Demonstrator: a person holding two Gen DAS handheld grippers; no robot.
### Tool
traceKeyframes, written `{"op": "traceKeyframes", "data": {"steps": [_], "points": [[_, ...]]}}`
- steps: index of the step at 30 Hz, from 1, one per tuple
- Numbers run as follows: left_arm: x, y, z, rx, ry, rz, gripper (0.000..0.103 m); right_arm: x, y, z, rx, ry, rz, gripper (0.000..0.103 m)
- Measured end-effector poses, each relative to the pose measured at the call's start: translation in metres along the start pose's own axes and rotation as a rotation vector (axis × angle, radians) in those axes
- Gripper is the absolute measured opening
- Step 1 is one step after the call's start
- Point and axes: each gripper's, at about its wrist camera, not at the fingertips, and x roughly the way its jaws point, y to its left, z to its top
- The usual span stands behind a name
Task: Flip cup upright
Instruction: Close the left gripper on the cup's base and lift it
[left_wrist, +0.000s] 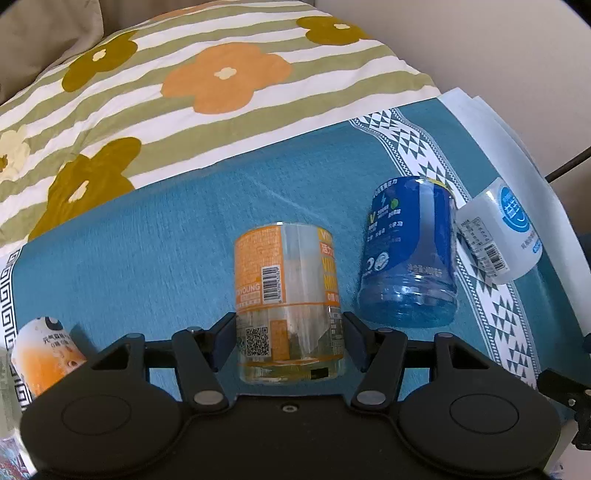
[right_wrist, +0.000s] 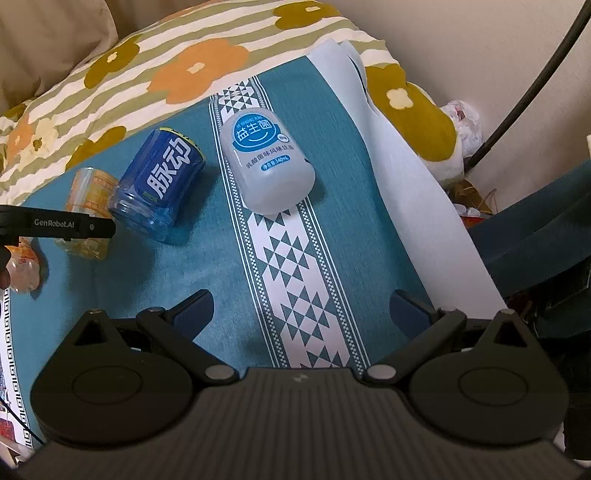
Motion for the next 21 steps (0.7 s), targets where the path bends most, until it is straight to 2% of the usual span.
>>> {"op": "traceKeyframes", "data": {"steps": [11, 21], "points": [[-0.05, -0.007, -0.02, -0.07, -0.089, 0.025, 0.064, -0.028, -0.006, -0.002, -0.052, -0.055, 0.054, 0.103], [-0.109, -0.02, -0.075, -0.207, -0.188, 0.07, 0.064, -0.061, -0.01, -0.015, -0.186, -0.118, 0.137, 0.103]]}}
